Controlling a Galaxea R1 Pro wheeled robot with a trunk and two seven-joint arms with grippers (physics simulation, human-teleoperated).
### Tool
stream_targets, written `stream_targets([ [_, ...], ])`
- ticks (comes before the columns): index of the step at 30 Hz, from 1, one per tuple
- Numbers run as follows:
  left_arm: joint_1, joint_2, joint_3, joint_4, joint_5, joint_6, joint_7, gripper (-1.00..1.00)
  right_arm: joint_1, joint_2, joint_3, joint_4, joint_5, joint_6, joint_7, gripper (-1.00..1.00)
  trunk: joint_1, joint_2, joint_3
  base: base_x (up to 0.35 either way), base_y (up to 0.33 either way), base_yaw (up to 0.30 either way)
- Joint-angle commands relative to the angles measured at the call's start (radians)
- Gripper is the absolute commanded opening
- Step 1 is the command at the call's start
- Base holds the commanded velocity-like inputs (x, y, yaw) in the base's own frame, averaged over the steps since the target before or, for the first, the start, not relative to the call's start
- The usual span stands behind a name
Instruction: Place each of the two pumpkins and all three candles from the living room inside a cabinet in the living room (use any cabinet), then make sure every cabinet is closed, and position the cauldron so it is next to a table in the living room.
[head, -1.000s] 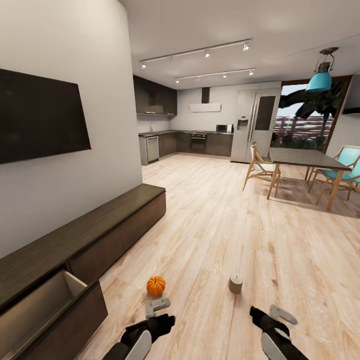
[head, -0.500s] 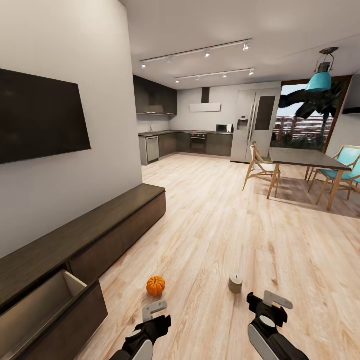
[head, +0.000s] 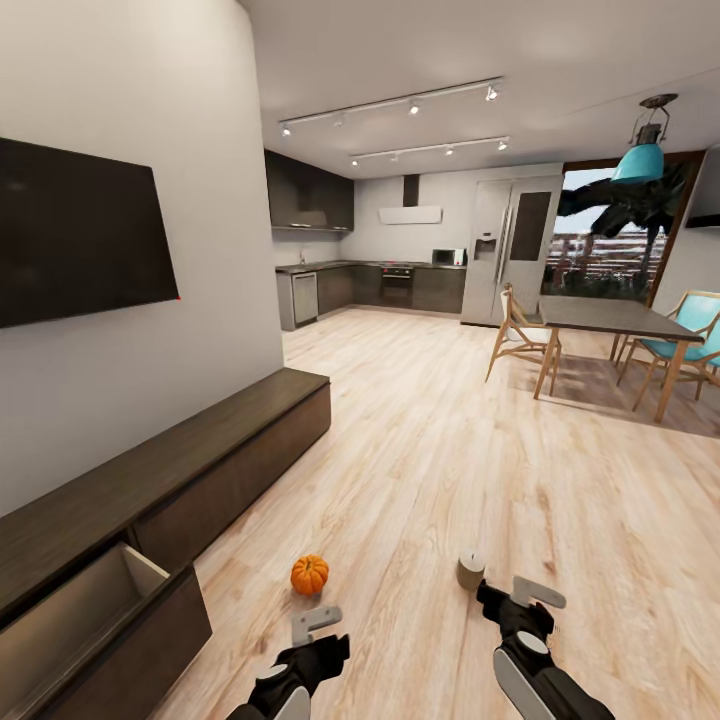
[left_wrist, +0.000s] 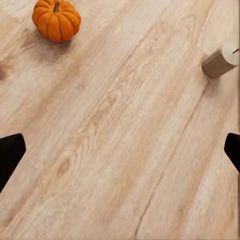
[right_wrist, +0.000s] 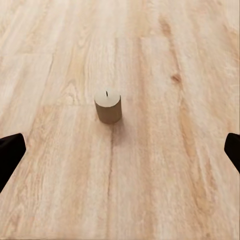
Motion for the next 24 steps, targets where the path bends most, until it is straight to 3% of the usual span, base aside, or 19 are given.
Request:
stream_targets([
  [1,-0.001,0.001,-0.003,-0.002,0.006,0.002,0.002,1.0,-0.001,-0.002,0.006,-0.002,-0.009,-0.002,0.011,1.0,0.0,-0.001,-0.001,0.0,0.0,0.0],
  [5,-0.001,0.002,-0.004,-0.002,0.006,0.002,-0.007,1.0,-0.002,0.0,0.003,-0.078,-0.013,0.05,0.056,1.0,0.0,-0.001,-0.001,0.0,0.0,0.0],
  [9,-0.001,0.003,-0.006,-0.002,0.005,0.002,-0.009,1.0,-0.001,-0.002,-0.006,-0.247,-0.032,0.247,0.065,1.0,0.0,-0.001,-0.001,0.075,0.0,0.0],
  [11,-0.001,0.003,-0.007,-0.004,0.005,0.002,-0.009,1.0,-0.002,-0.003,-0.008,-0.287,-0.036,0.298,0.067,1.0,0.0,-0.001,-0.001,0.238,0.0,0.0],
  [16,-0.002,0.003,-0.015,-0.003,0.005,0.003,-0.008,1.0,-0.001,-0.003,-0.008,-0.3,-0.037,0.328,0.071,1.0,0.0,-0.001,-0.001,0.275,-0.058,0.0],
  [24,-0.001,0.001,-0.018,-0.002,0.005,0.004,-0.008,1.0,-0.001,0.0,-0.008,-0.298,-0.041,0.331,0.072,1.0,0.0,-0.001,-0.009,0.148,-0.234,0.0],
])
